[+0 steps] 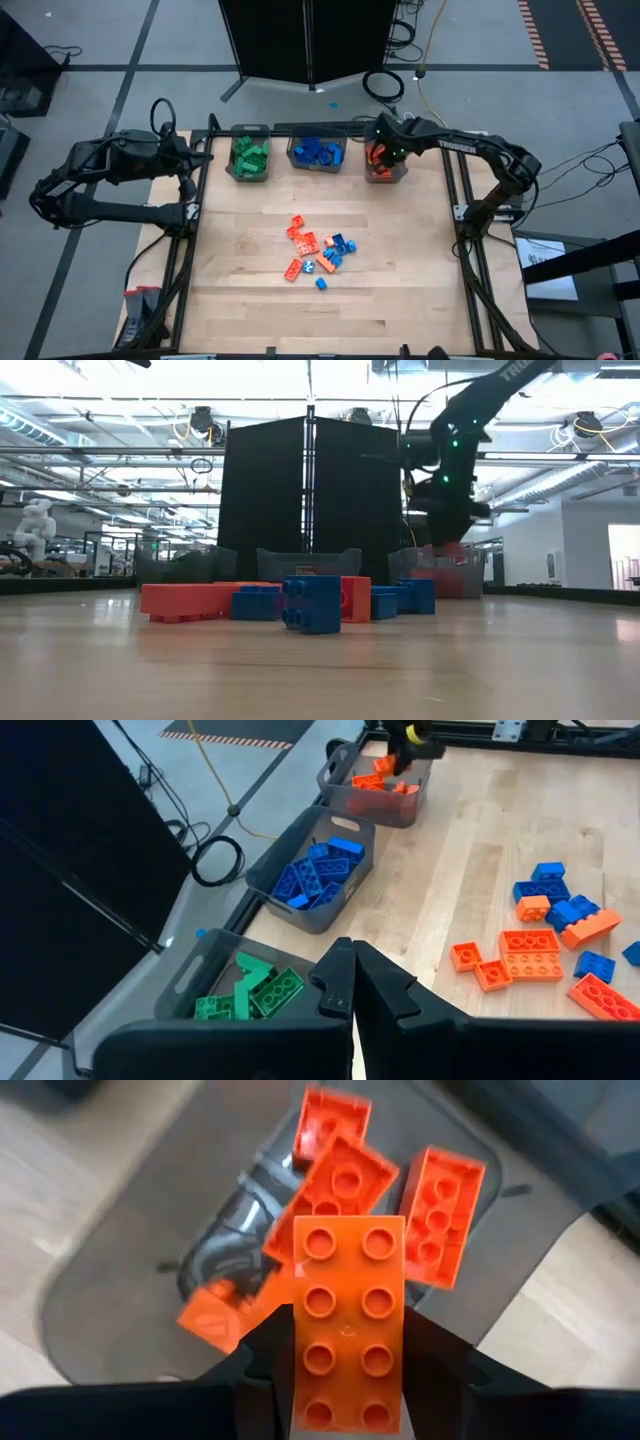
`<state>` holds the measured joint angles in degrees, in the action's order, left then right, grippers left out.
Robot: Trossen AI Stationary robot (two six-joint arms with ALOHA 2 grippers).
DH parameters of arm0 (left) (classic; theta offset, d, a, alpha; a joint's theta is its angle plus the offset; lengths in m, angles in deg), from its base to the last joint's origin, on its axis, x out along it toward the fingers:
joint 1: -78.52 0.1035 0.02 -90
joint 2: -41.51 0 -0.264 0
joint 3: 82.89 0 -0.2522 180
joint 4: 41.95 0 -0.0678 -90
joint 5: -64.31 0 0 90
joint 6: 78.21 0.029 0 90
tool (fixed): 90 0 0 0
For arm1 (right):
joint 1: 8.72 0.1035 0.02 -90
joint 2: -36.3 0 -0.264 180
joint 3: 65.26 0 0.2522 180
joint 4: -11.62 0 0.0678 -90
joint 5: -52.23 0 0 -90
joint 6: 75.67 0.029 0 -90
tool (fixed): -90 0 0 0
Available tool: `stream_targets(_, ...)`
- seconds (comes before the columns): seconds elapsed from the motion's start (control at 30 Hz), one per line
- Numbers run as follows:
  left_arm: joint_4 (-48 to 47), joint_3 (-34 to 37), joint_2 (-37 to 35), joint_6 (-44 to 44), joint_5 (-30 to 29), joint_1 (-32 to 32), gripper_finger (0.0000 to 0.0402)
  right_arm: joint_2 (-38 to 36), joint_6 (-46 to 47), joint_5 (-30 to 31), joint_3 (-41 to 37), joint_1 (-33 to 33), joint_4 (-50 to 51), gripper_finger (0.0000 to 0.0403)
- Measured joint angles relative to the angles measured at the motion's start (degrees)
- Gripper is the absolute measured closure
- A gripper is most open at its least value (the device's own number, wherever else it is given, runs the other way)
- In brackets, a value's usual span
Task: Sort blocks
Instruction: Put the orange game piece into the right black bin
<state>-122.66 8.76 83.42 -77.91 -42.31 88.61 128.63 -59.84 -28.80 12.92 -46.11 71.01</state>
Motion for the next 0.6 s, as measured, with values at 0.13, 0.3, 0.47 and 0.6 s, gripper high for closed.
stream_targets(0.13,0.0,-0.02,0.0,-0.02,-0.02,0.0,0.0402,0.19,0.17,-0.26,-1.77,-0.04,-1.38,0.0284)
stream_targets(0.3,0.02,0.0,0.0,-0.04,-0.02,0.02,0.0402,0.22,-0.04,-1.33,-2.38,-0.04,-1.74,0.0253)
stream_targets(0.47,0.02,0.0,0.0,0.0,-0.04,0.01,0.0402,0.17,0.01,-6.38,1.09,-0.02,0.01,0.0118)
stream_targets(0.6,0.02,0.0,0.0,0.02,-0.04,0.0,0.0402,0.15,-1.49,-7.07,8.84,1.58,4.63,0.0082)
